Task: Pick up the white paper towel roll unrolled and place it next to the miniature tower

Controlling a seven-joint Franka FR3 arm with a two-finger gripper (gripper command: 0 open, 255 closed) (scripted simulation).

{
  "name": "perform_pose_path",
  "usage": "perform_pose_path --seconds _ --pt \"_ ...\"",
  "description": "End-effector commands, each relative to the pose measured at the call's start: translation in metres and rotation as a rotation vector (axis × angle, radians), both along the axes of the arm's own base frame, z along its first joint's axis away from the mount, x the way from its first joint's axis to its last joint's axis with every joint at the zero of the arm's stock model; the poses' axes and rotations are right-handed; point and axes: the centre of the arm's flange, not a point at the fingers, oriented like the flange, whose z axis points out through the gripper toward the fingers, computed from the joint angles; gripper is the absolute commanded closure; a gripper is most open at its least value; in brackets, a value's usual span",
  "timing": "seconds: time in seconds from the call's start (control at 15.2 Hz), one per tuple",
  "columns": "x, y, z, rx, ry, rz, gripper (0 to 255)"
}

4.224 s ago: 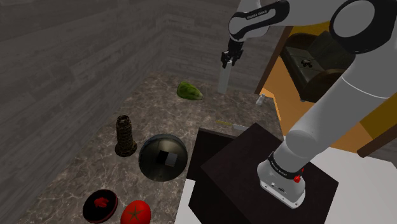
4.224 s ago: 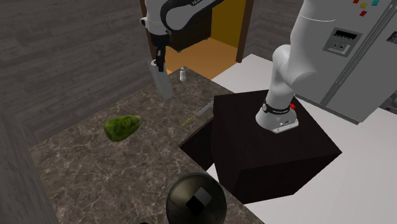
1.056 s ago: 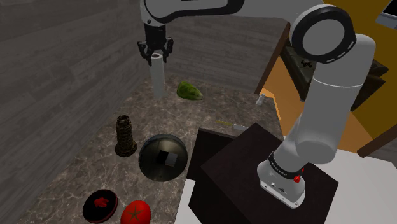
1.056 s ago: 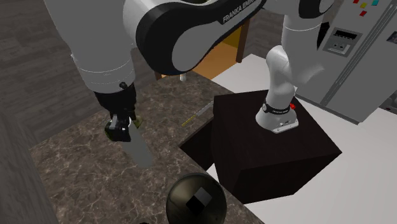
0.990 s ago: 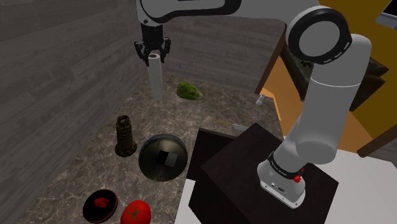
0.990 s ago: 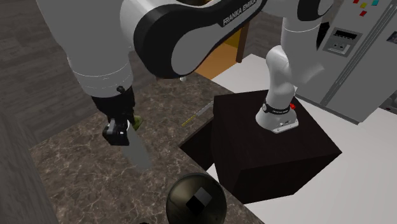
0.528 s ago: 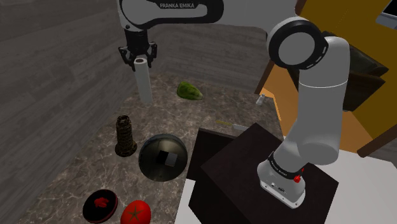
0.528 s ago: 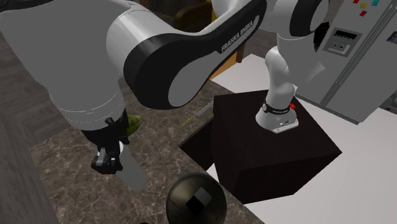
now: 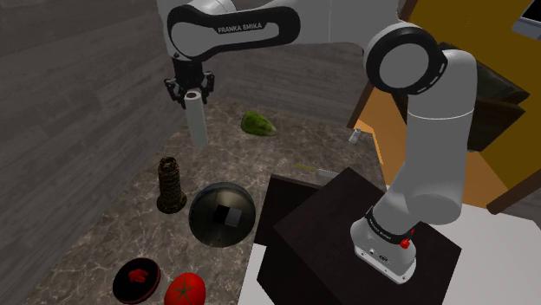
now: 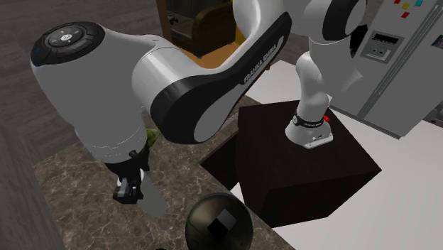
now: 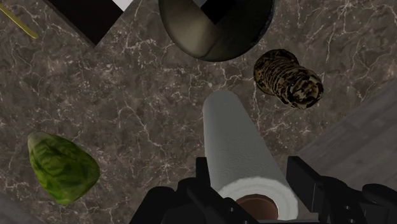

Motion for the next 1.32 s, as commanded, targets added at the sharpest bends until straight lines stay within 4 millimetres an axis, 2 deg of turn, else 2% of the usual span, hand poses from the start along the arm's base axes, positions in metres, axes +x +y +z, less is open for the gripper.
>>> perform_pose_path --seconds 0.0,1.25 --pt "0.001 0.000 -0.010 0.000 -0.001 0.000 255" --pt "0.001 0.000 -0.110 0.000 -0.001 0.000 255"
